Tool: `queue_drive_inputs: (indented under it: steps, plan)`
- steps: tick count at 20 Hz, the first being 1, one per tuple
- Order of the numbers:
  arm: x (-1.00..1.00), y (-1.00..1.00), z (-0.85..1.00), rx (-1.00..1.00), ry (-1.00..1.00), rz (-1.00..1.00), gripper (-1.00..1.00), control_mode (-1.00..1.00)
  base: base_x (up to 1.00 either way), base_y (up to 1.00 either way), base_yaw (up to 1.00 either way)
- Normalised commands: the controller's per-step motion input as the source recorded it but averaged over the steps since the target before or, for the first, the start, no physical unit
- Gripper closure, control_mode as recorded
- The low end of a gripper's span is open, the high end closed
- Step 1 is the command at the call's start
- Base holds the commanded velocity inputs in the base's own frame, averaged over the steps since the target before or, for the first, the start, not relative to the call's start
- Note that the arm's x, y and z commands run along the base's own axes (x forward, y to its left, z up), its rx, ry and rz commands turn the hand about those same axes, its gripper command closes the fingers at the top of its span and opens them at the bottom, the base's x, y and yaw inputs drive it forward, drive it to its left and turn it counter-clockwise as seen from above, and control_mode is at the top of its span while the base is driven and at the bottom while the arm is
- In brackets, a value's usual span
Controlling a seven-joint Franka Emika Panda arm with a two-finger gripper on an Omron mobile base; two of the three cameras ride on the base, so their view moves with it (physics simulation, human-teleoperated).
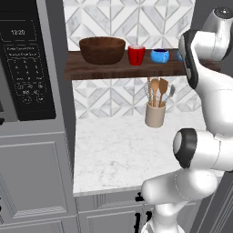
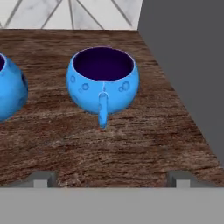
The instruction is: Gather all objects into one cabinet and sort the glasses and bowls to opposite sides.
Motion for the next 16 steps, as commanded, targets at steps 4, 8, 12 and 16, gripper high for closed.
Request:
queue_drive_inputs:
  steps: [4,8,12,16]
  plan:
    - [-0.9,0.79,-0.33,0.0,0.03,-0.04,-1.0,-1.0,0.0,0.0,0.0]
    - [-0.79,0.96,-0.37,0.0,0.0,-0.04,-1.0,-1.0,0.0,0.0,0.0]
    - [-1.0,0.47,-0.08,0.0,0.0,-0.13,-1.0,-1.0,0.0,0.0,0.0]
    - [-1.0,0.3,0.01,0.0,0.0,-0.11,-1.0,-1.0,0.0,0.0,0.0]
